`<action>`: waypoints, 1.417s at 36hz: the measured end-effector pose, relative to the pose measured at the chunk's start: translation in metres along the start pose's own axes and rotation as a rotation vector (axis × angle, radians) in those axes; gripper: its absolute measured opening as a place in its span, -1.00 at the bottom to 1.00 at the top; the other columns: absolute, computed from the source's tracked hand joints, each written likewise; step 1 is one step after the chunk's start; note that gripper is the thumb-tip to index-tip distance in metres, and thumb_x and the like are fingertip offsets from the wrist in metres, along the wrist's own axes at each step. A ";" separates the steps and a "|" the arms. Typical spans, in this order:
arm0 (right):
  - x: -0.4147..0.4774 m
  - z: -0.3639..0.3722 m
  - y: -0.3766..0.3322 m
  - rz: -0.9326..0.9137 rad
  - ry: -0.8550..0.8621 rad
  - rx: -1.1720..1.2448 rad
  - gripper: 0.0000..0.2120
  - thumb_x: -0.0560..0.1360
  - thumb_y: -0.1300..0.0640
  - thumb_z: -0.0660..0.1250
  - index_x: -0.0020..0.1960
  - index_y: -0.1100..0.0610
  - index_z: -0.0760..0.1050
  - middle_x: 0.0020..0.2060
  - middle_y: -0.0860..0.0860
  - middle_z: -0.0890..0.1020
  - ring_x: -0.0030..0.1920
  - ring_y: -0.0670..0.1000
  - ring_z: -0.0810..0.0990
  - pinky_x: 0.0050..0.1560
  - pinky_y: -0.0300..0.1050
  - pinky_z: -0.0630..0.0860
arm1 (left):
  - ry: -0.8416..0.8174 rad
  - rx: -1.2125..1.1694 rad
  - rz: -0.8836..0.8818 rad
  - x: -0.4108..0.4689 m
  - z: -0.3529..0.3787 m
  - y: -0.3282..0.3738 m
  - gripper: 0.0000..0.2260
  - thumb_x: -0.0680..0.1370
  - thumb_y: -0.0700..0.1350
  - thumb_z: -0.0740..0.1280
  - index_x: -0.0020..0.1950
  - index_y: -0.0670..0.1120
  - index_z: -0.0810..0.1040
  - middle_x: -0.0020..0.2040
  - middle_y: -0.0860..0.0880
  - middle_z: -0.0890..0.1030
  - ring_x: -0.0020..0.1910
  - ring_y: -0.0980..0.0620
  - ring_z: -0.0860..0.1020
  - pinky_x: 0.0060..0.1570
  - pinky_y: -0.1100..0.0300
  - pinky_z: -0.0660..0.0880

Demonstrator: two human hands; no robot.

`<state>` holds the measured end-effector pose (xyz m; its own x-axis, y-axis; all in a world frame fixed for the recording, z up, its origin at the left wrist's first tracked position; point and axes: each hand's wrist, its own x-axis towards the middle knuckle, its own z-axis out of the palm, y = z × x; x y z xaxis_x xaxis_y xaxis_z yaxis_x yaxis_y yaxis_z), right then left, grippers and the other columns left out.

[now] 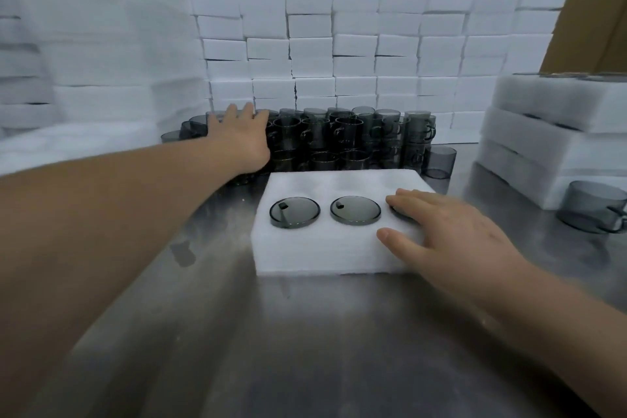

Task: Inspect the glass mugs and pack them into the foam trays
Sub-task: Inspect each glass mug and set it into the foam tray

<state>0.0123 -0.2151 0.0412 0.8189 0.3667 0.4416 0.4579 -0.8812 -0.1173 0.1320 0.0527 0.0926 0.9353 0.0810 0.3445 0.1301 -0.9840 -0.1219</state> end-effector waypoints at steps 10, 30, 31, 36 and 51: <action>0.000 0.001 0.003 -0.034 -0.014 -0.004 -0.36 0.39 -0.32 -0.04 0.42 -0.13 0.26 0.41 -0.22 0.29 0.37 -0.21 0.16 0.25 -0.32 0.02 | -0.094 0.185 -0.047 0.043 0.012 -0.006 -0.53 0.53 -0.12 0.20 0.43 -0.07 0.20 0.43 -0.16 0.24 0.38 -0.23 0.25 0.42 -0.20 -0.02; 0.000 0.001 0.001 -0.045 -0.006 -0.008 -0.36 0.40 -0.30 -0.04 0.40 -0.08 0.31 0.38 -0.17 0.35 0.36 -0.17 0.21 0.25 -0.29 0.03 | 0.227 -0.013 -0.021 0.038 0.009 -0.010 -0.74 0.50 -0.33 0.18 0.18 -0.20 0.42 0.24 -0.23 0.31 -0.15 -0.18 0.43 -0.13 0.04 0.31; 0.000 0.001 0.001 -0.047 -0.005 -0.013 -0.37 0.41 -0.30 -0.04 0.39 -0.08 0.31 0.38 -0.17 0.35 0.35 -0.16 0.22 0.24 -0.29 0.03 | 0.257 -0.063 -0.030 0.035 0.007 -0.011 -0.72 0.49 -0.35 0.18 0.18 -0.19 0.40 0.24 -0.23 0.31 -0.18 -0.18 0.41 -0.13 0.03 0.31; 0.000 0.001 0.000 -0.037 -0.005 -0.019 -0.36 0.40 -0.31 -0.05 0.39 -0.08 0.31 0.38 -0.17 0.35 0.35 -0.16 0.22 0.25 -0.27 0.03 | 0.390 -0.402 -0.116 0.017 -0.005 -0.004 -0.81 0.54 -0.30 0.16 0.15 -0.17 0.35 0.32 -0.17 0.24 -0.20 -0.17 0.36 -0.19 0.03 0.26; -0.006 -0.009 -0.008 -0.048 0.188 0.213 -0.38 0.43 -0.21 0.11 0.44 0.00 0.27 0.25 -0.10 0.49 0.24 -0.08 0.36 0.22 -0.16 0.22 | 0.488 -1.346 -0.032 -0.137 -0.052 0.080 -0.82 0.60 -0.12 0.12 -0.18 0.08 0.33 0.09 -0.12 0.44 -0.20 0.24 0.41 -0.11 0.41 0.34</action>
<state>0.0007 -0.2133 0.0470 0.7248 0.3273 0.6063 0.5735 -0.7742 -0.2676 -0.0031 -0.0450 0.0835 0.6974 0.3154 0.6436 -0.5149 -0.4041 0.7560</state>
